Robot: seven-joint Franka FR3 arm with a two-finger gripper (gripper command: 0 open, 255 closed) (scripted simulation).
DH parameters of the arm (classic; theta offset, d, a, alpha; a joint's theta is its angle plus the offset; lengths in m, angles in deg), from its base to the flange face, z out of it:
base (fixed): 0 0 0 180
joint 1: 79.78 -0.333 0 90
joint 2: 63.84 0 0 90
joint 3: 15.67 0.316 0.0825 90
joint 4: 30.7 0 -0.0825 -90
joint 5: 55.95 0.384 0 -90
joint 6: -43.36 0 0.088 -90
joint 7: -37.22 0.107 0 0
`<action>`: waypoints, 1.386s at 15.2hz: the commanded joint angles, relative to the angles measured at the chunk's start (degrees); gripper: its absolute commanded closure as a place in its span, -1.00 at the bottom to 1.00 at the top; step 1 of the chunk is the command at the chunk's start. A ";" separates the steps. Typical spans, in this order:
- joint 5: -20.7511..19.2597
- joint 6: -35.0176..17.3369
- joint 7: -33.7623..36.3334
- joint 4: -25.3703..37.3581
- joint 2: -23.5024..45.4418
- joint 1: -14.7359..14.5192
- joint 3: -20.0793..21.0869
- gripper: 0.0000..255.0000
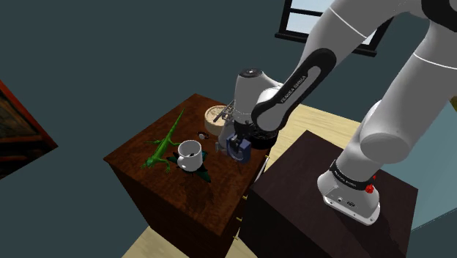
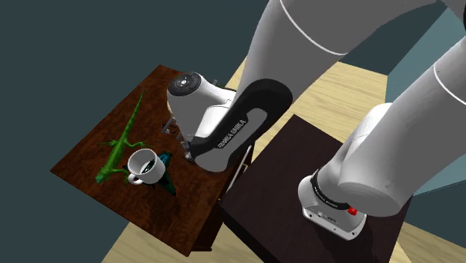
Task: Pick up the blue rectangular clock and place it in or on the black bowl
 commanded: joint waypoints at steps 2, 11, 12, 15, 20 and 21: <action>2.27 2.94 -1.69 0.01 -3.06 -0.23 0.13 1.00; 5.96 11.61 -4.45 1.29 -10.73 -1.19 -0.47 1.00; 6.21 12.58 -4.64 1.51 -11.49 -1.28 -0.57 1.00; 6.43 14.13 -6.63 1.40 -13.15 -0.72 -1.84 1.00; 5.10 14.92 -14.90 0.26 -14.94 3.06 -7.42 1.00; 4.73 15.08 -16.50 0.26 -15.08 3.87 -8.53 1.00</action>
